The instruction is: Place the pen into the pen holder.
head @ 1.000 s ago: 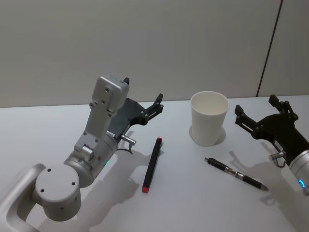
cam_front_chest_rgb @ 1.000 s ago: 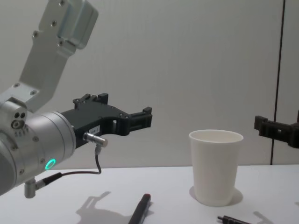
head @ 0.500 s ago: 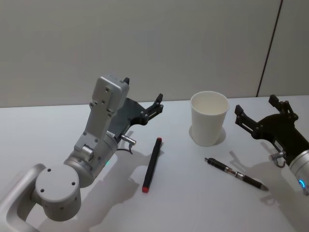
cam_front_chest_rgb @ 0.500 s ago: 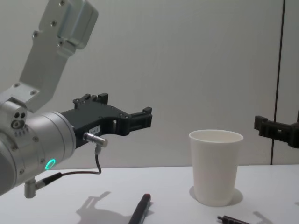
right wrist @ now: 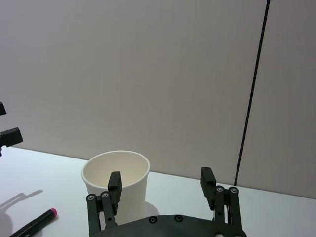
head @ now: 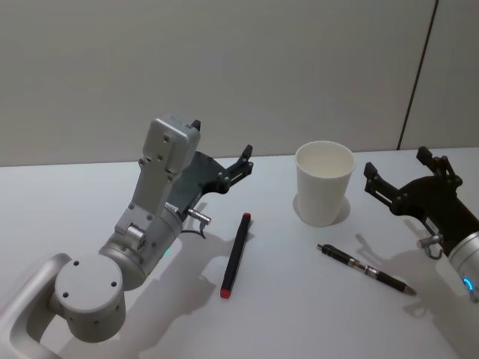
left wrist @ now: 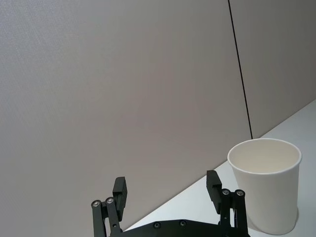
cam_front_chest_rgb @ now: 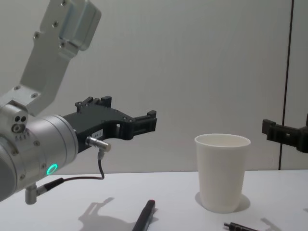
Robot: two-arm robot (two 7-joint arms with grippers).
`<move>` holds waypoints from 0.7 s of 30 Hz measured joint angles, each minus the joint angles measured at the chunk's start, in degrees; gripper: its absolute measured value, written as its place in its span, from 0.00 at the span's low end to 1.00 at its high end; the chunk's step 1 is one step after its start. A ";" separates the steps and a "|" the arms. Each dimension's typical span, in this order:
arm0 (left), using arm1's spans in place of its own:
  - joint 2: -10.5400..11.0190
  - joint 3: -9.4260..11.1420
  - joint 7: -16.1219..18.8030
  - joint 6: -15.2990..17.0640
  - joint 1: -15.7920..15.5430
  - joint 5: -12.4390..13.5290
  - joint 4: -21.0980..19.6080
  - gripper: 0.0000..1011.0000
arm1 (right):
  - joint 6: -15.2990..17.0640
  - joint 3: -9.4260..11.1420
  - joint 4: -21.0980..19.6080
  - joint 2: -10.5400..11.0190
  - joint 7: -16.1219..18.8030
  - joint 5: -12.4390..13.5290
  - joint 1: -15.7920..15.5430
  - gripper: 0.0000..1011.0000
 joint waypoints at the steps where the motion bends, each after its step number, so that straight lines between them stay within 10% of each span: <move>1: 0.00 0.00 0.00 0.00 0.00 0.00 0.00 0.99 | 0.00 0.00 0.00 0.00 0.00 0.00 0.00 0.99; 21: 0.00 0.00 0.00 0.00 0.00 0.00 0.00 0.99 | 2.11 1.63 -0.16 2.61 4.99 1.72 -0.29 0.99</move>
